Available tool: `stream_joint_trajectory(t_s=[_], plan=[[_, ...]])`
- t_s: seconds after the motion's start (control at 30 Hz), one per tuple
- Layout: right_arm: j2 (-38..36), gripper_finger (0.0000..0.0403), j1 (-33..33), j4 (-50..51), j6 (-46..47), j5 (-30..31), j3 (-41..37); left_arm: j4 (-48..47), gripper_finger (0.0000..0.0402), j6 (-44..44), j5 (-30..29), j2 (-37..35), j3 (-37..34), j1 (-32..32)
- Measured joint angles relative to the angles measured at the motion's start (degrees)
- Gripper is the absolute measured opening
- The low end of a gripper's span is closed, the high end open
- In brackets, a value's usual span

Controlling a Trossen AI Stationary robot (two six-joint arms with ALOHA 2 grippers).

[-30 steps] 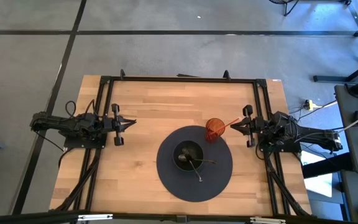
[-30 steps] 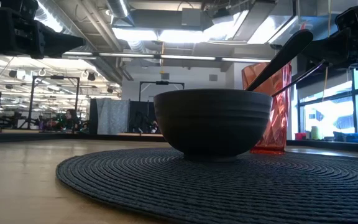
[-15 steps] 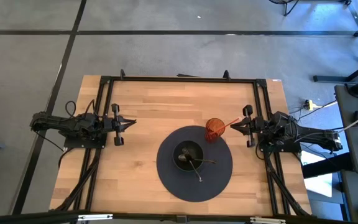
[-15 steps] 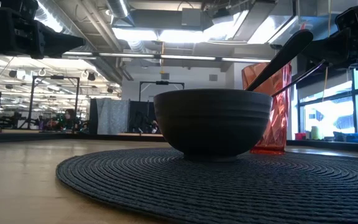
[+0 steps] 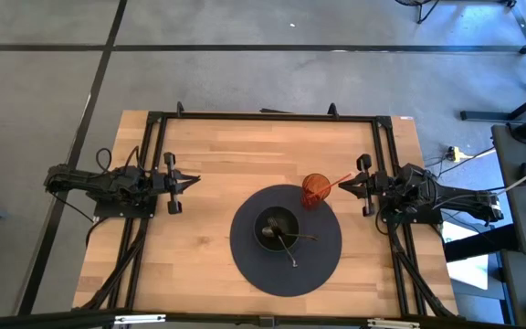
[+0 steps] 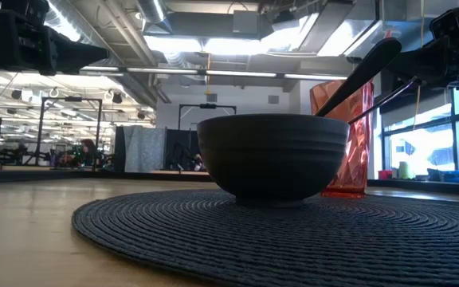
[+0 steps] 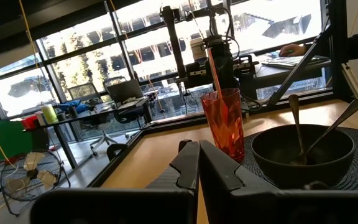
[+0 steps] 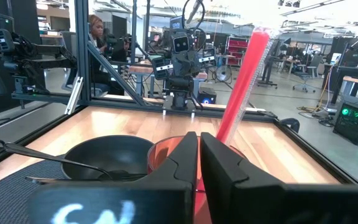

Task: Pick & Place Utensil
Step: Return to Home Position

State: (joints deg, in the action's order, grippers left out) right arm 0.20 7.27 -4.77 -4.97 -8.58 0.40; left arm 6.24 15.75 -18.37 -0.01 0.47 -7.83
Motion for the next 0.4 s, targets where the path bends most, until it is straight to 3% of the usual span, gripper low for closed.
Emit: stream_joint_trajectory(t_s=[0.4], plan=[[0.0, 0.0021, 0.0, 0.02, 0.0, 0.0, 0.0, 0.0, 0.0008, 0.0, 0.0, 0.0, 0.0, 0.0]])
